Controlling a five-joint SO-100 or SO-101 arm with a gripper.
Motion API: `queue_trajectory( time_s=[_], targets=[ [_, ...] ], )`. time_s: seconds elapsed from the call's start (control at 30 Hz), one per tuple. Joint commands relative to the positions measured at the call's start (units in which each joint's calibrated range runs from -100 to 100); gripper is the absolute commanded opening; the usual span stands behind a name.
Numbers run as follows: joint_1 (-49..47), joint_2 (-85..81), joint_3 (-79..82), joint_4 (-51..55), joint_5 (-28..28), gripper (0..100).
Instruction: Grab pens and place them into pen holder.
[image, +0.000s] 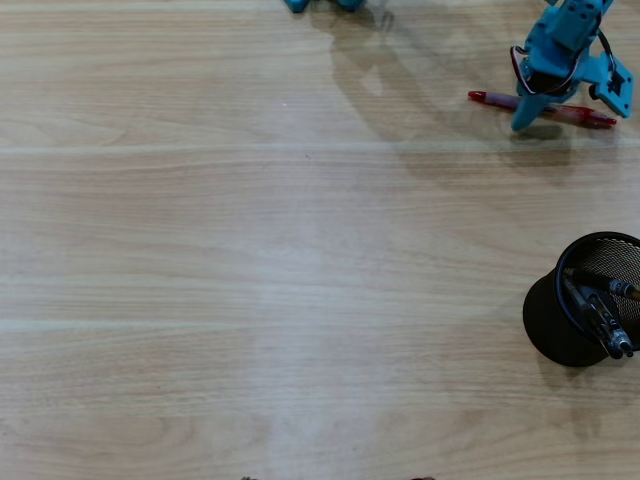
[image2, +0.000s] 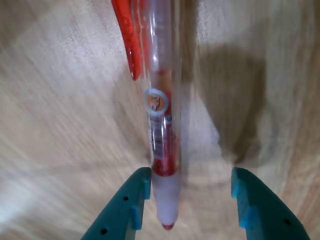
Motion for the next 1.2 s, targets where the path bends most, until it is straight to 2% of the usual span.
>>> queue_trajectory(
  time_s=[0.0,0.13,0.27,0.53,0.6,0.7,0.87,1.03,1.17],
  targets=[
    [-0.55,1.94,-1.05,-1.59,-0.3,18],
    [-0.07,4.48,-0.96,-3.31,-0.35,15],
    [0.58,4.14,-2.32,-3.65,-0.35,1],
    [5.98,-2.37,-18.98,-3.82,0.12,2],
    [7.76,-5.16,-26.4,-7.35,0.18,2],
    [10.34,-8.28,-35.19,-21.87,0.23,2],
    [16.3,-7.35,-33.1,-59.35,-1.13,2],
    [19.37,-2.62,-17.8,-76.71,-12.84,2],
    [20.42,0.93,-9.65,-86.42,-14.3,2]
  ],
)
